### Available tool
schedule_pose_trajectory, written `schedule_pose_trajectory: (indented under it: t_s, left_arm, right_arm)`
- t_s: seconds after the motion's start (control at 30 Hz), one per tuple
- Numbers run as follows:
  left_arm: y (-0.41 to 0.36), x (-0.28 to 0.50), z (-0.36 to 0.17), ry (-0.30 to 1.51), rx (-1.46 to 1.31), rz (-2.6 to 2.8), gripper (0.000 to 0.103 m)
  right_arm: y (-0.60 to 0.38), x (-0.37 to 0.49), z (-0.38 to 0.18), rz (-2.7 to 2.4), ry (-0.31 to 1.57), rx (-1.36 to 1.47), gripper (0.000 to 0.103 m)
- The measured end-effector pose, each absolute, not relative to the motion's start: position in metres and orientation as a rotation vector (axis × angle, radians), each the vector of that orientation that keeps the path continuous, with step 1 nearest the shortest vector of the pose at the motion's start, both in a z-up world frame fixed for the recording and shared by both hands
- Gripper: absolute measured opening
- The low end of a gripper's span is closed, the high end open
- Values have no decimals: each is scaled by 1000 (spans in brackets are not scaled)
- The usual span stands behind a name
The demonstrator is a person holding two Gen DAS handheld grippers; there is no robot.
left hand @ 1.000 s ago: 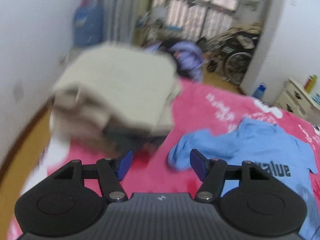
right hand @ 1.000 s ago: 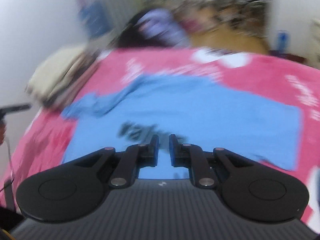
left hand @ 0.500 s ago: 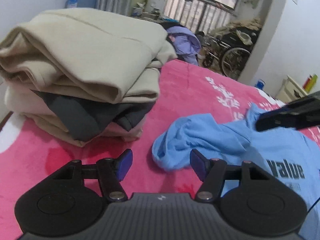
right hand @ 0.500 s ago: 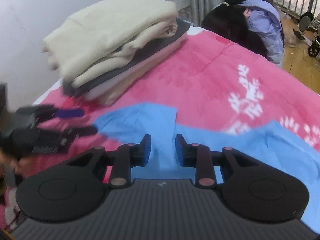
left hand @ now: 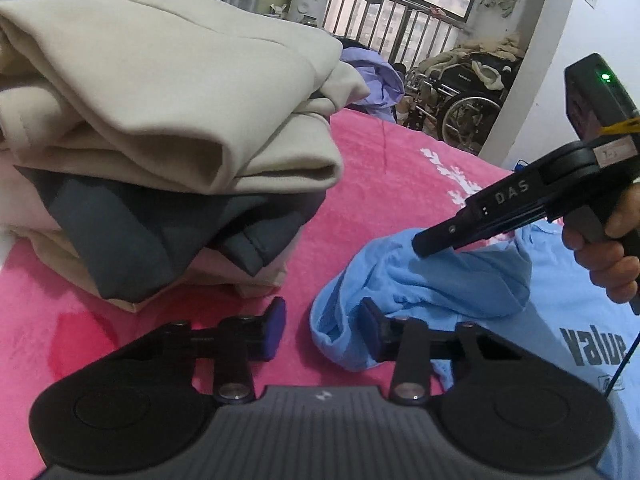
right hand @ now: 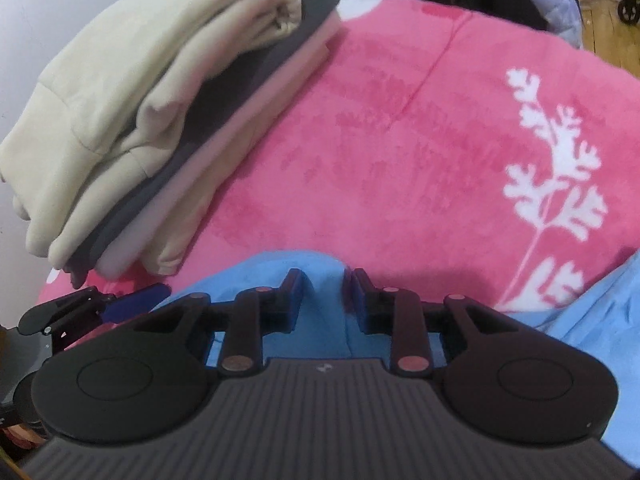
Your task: Fold clothes
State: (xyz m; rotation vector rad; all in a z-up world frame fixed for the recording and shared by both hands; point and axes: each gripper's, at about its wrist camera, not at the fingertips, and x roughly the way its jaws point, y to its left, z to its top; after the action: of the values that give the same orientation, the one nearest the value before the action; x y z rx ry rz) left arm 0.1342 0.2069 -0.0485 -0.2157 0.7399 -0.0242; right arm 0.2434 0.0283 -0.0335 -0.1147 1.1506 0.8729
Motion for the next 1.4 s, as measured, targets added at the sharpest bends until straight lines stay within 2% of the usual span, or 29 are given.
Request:
schedule_pose_trajectory:
  t_s: [0.03, 0.07, 0.2, 0.37, 0.5, 0.73, 1.03, 1.1, 1.17, 1.4]
  left_arm:
    - [207, 134, -50, 738, -216, -29, 23]
    - [207, 135, -51, 738, -219, -33, 19]
    - [208, 131, -53, 730, -227, -37, 7]
    - [210, 126, -51, 722, -268, -35, 6]
    - [214, 121, -53, 729, -282, -23, 5]
    - [225, 109, -58, 761, -318, -19, 4]
    - [229, 96, -62, 787, -291, -16, 4]
    - [230, 92, -63, 793, -284, -14, 4]
    - [230, 88, -64, 797, -274, -13, 5]
    - [228, 89, -65, 796, -268, -14, 12]
  right_arm:
    - [29, 241, -31, 880, 1135, -130, 7]
    - [29, 238, -29, 886, 1120, -145, 4]
    - [33, 226, -6, 906, 990, -243, 3]
    - [60, 212, 17, 912, 779, -419, 3]
    - [90, 202, 12, 939, 676, -534, 3]
    - [121, 204, -17, 960, 655, -623, 3]
    - [131, 228, -37, 883, 670, -497, 6]
    - [122, 236, -34, 850, 677, -434, 19]
    - [113, 245, -30, 816, 684, -371, 26]
    - [39, 271, 19, 740, 701, -106, 28]
